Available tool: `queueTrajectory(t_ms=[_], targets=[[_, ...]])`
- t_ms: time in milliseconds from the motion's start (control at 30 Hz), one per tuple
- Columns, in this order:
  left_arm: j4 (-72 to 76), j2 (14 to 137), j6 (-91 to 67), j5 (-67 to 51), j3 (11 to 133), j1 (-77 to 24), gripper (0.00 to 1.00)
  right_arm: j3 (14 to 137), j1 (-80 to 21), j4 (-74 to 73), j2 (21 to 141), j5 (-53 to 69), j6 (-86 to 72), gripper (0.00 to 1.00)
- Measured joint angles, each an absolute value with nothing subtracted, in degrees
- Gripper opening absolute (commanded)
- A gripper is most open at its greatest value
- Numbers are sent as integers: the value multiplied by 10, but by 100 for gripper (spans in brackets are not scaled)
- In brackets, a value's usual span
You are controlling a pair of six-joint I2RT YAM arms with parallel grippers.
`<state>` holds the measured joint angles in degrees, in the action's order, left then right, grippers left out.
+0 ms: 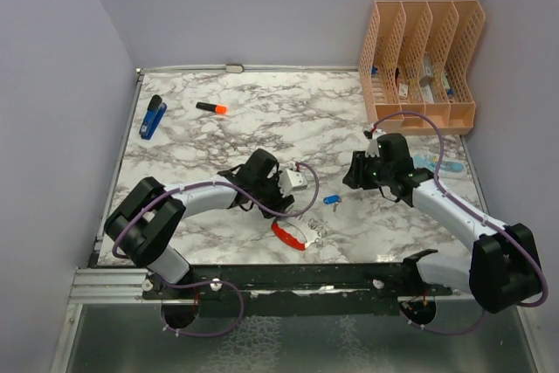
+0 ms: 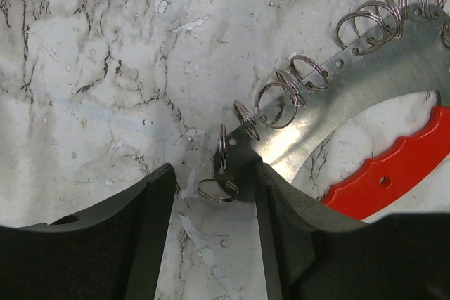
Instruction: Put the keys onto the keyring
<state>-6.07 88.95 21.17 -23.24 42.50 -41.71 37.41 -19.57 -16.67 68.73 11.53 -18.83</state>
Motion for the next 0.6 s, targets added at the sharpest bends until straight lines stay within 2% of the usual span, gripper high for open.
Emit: queueTrajectory(t_ms=[200, 300, 600], targets=[[-56, 889, 212, -231, 425, -417, 44, 374, -196, -166, 688, 115, -189, 40], [-55, 889, 212, -231, 425, -417, 37, 374, -197, -164, 690, 115, -189, 40], [-53, 891, 213, -231, 425, -417, 32, 371, -199, -162, 691, 115, -193, 38]])
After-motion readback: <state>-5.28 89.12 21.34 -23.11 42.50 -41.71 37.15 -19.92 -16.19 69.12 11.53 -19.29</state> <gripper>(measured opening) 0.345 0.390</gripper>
